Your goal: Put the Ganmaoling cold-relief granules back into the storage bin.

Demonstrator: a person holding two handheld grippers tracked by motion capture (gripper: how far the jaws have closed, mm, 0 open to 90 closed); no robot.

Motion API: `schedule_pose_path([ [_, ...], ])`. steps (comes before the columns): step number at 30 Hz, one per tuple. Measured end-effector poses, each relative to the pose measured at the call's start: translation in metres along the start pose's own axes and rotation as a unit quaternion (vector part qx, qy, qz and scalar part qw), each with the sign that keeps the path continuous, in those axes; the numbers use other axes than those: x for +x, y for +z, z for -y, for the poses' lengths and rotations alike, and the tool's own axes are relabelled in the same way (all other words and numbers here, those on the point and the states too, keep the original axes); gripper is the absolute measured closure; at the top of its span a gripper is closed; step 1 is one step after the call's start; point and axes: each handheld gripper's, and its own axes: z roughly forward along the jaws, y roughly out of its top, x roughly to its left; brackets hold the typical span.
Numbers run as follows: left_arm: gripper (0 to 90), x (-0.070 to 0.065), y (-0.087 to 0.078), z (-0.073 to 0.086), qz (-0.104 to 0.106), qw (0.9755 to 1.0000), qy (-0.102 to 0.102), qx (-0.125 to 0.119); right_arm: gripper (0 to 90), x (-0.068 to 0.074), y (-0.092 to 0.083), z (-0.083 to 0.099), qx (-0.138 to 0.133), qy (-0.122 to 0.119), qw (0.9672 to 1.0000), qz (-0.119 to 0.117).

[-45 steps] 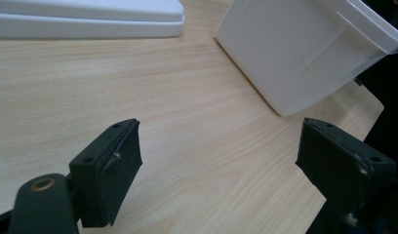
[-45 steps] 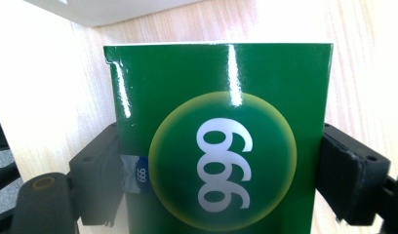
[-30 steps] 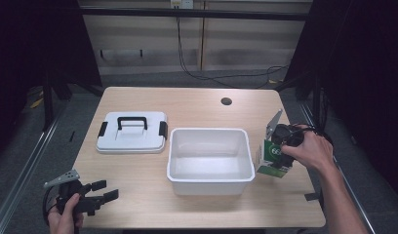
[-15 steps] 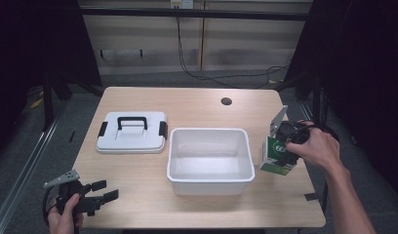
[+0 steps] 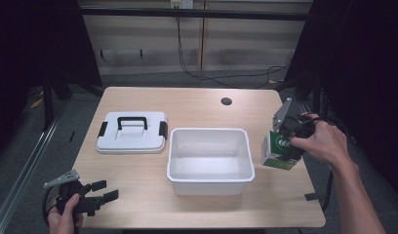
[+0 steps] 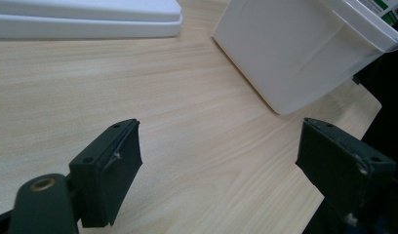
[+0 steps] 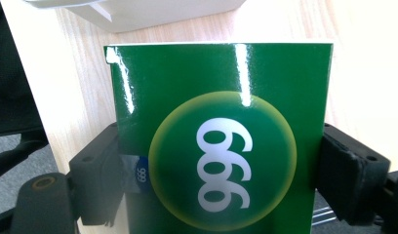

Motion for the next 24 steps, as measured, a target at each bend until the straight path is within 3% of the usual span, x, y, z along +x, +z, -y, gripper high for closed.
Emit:
schedule_pose_path([
  [11, 16.2, 0.0, 0.0, 0.0, 0.0, 1.0, 0.0, -0.001, 16.0, 0.002, -0.023, -0.008, -0.001, -0.01, 0.9999, 0.007],
  [21, 16.2, 0.0, 0.001, 0.0, -0.001, 1.0, -0.001, -0.001, 16.0, 0.005, -0.051, -0.018, -0.023, -0.012, 0.9995, 0.016],
  [24, 16.2, 0.0, 0.001, 0.0, -0.002, 1.0, -0.001, -0.001, 16.0, 0.007, -0.055, -0.026, -0.028, -0.011, 0.9995, 0.005],
])
